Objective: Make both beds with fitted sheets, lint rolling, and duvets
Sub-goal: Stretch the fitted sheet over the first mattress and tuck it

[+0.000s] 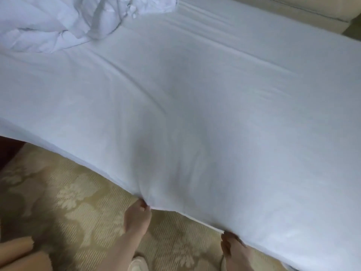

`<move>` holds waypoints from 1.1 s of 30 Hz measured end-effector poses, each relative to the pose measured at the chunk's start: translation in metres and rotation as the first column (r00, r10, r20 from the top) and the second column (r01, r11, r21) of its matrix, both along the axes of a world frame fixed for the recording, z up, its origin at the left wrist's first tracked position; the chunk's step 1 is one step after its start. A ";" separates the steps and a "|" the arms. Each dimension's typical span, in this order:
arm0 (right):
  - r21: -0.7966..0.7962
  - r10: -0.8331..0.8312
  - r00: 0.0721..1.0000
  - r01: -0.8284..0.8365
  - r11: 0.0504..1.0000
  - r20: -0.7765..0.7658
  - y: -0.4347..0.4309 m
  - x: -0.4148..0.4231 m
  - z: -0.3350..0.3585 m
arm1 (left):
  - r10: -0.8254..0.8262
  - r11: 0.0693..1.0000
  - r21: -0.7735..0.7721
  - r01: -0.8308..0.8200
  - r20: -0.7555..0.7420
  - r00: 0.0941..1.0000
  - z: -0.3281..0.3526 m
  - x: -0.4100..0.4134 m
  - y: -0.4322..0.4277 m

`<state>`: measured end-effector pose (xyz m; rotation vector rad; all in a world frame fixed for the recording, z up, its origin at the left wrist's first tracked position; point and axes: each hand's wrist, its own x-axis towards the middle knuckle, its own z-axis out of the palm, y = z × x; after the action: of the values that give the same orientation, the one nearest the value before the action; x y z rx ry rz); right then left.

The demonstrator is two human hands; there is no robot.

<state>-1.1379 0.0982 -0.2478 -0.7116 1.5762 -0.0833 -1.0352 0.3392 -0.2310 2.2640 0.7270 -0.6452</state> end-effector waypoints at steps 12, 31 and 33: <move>-0.181 0.266 0.952 -0.292 0.939 -0.154 0.026 -0.031 0.019 | -0.200 0.980 -0.025 0.199 -0.079 0.977 0.026 -0.012 0.021; 0.079 0.346 0.935 -0.351 0.933 0.072 0.091 0.044 0.019 | 0.474 0.738 -0.404 -0.541 -0.261 0.841 0.018 0.071 0.108; 0.129 0.275 0.955 -0.288 0.949 0.108 0.120 0.063 0.018 | 0.522 0.712 -0.440 -0.547 -0.190 0.832 0.014 0.092 0.136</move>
<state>-1.0750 0.2181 -0.2300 -0.8013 1.3662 0.2059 -0.9432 0.4753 -0.2165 1.4763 1.0627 -0.5201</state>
